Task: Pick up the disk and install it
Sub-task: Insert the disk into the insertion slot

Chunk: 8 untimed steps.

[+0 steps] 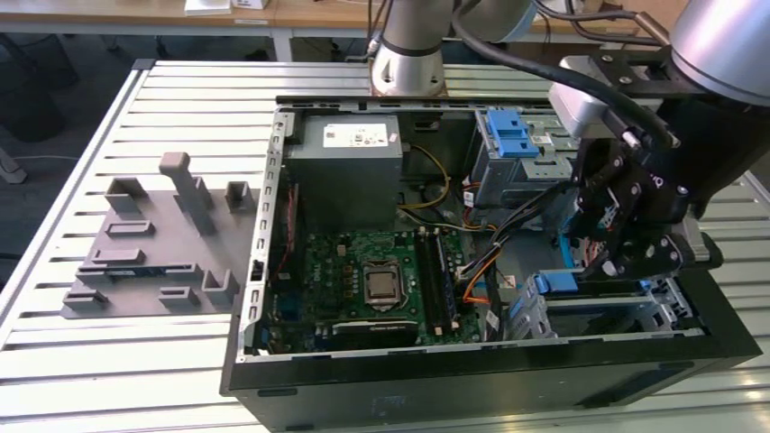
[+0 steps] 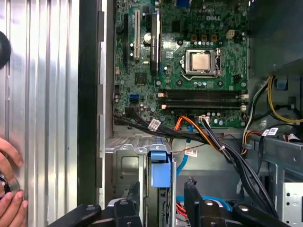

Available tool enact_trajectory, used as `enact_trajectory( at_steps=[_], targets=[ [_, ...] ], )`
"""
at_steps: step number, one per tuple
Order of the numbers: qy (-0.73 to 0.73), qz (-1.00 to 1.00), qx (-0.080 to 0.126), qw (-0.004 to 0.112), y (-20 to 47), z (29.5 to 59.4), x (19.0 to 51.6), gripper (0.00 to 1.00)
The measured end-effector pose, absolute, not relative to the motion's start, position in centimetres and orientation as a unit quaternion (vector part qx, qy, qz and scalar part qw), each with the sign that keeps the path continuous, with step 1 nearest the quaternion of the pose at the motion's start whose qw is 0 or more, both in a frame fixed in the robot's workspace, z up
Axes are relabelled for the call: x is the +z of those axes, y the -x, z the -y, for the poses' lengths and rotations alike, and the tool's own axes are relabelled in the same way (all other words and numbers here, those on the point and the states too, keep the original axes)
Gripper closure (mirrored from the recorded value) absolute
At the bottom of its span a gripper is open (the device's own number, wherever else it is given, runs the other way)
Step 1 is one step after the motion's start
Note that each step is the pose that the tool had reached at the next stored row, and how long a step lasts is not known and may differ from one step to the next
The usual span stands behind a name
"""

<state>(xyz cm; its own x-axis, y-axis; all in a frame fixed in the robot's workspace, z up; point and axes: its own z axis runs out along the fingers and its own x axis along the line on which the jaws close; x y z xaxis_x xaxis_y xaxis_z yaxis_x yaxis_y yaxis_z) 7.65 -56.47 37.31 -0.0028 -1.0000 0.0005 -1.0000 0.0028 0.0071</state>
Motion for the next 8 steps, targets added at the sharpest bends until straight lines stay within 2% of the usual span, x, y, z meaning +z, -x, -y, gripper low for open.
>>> enact_trajectory(
  at_steps=[3,4,5,7,8],
  targets=[
    [-0.706,0.708,-0.002,0.003,-7.65,56.47,36.91,0.52],
    [-0.706,0.708,-0.002,0.003,-7.65,56.47,36.82,0.58],
    [-0.706,0.708,-0.002,0.003,-7.65,56.47,36.75,0.58],
    [-0.707,0.708,-0.002,0.003,-7.65,56.46,36.63,0.70],
    [-0.707,0.707,-0.002,0.003,-7.66,56.47,36.57,0.70]
  ],
)
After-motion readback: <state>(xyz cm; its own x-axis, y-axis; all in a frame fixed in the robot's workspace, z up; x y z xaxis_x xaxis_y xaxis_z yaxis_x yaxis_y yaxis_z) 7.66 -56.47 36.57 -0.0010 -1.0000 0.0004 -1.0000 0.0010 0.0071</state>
